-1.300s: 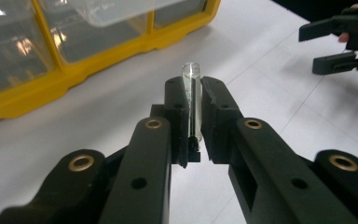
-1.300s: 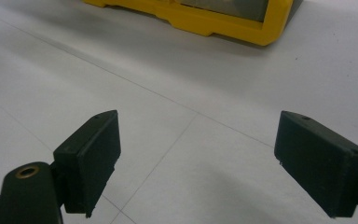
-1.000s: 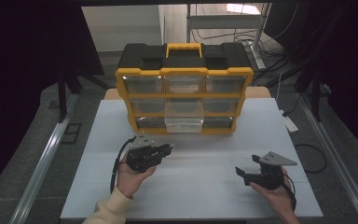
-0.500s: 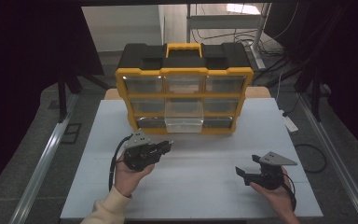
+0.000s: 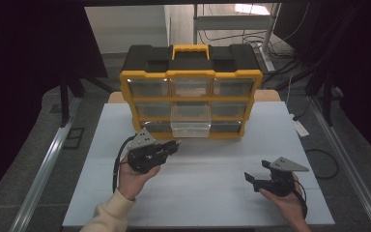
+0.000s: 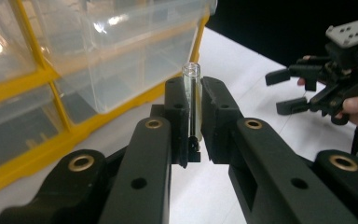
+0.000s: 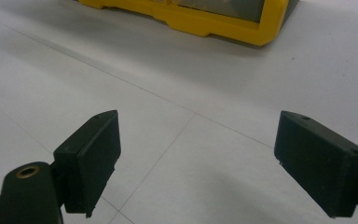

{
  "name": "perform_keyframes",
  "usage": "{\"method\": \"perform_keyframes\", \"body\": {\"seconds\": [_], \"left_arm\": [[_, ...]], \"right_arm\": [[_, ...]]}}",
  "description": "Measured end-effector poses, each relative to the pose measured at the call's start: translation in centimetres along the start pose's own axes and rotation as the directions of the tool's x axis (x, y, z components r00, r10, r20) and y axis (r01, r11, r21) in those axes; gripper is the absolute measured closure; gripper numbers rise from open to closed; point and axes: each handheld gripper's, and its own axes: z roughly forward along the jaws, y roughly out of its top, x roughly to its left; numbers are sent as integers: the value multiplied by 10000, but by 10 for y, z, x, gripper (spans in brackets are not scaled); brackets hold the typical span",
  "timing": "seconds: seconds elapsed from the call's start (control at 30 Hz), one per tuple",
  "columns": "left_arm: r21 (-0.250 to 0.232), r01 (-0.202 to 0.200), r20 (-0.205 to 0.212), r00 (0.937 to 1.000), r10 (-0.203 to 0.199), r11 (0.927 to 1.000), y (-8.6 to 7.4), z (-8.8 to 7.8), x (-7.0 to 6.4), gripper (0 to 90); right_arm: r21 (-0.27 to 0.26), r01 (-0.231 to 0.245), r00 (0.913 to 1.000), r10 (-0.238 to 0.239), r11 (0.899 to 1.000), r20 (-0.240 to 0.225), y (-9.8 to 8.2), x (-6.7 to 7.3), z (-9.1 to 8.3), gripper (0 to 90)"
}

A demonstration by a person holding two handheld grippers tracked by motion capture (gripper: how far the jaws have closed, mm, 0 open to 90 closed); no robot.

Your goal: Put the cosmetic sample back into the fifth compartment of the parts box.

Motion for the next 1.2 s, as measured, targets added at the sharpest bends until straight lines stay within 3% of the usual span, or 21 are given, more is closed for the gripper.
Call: {"method": "perform_keyframes", "body": {"seconds": [0.37, 1.2], "left_arm": [[-493, -246, -10, 9997, 246, 9985, 24, -7, 0, 806], [-593, -566, -90, 9984, 562, 9966, 52, -2, 1, 805]], "right_arm": [[63, 12, 10000, -13, 10000, 47, 0, 0, 1, 150], [87, -36, 10000, 35, 10000, 60, 0, 0, 1, 153]]}}
